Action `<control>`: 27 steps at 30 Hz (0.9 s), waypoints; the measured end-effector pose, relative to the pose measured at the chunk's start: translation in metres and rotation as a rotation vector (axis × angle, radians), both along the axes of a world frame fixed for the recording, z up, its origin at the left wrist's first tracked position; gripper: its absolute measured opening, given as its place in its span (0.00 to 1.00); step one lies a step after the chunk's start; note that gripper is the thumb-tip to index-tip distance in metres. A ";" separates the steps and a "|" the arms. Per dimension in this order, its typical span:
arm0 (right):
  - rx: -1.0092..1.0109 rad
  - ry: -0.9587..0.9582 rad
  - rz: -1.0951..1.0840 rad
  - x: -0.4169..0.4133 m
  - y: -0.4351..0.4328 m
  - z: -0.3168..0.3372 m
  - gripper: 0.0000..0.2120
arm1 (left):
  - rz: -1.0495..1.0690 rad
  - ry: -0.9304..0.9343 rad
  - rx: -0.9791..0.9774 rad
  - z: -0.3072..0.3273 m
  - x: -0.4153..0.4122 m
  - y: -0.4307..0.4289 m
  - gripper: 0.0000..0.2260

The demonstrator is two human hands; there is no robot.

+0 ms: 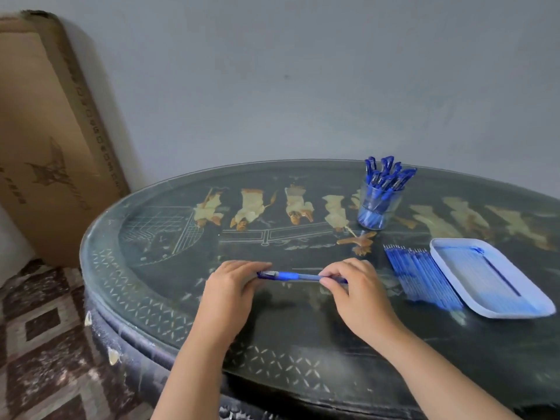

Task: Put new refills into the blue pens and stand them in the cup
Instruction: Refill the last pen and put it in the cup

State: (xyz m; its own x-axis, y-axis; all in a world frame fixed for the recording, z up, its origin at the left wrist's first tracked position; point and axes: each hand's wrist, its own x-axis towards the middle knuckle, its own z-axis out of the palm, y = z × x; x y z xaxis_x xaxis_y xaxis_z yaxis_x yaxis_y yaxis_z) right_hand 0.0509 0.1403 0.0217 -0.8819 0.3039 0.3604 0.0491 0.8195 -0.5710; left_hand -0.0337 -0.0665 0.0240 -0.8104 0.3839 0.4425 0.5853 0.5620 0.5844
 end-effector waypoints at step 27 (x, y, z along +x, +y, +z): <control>0.297 0.259 -0.028 0.069 0.047 -0.021 0.10 | -0.171 -0.273 0.091 -0.003 0.074 0.083 0.07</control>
